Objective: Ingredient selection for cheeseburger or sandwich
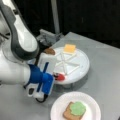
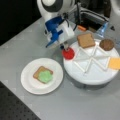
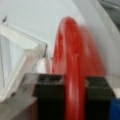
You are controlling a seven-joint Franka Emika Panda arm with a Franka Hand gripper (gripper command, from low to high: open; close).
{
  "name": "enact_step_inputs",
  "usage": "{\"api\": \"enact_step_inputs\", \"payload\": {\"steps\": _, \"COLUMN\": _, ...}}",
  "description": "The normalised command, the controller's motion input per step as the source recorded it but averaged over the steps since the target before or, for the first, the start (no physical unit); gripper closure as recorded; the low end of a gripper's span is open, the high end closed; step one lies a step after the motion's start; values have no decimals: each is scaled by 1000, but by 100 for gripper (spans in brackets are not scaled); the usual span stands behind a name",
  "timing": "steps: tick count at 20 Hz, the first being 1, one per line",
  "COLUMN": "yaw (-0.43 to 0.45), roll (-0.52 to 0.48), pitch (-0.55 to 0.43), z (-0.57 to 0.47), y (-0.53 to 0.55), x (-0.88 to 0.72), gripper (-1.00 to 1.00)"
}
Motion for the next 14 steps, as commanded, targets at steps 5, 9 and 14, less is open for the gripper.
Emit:
{"api": "enact_step_inputs", "payload": {"steps": 5, "yaw": -29, "roll": 104, "pitch": 55, "z": 33, "y": -88, "x": 61, "gripper": 100}}
{"api": "enact_step_inputs", "payload": {"steps": 9, "yaw": -25, "roll": 102, "pitch": 101, "z": 125, "y": -116, "x": 31, "gripper": 100}}
{"api": "enact_step_inputs", "payload": {"steps": 14, "yaw": -6, "roll": 79, "pitch": 133, "z": 211, "y": -162, "x": 43, "gripper": 100}}
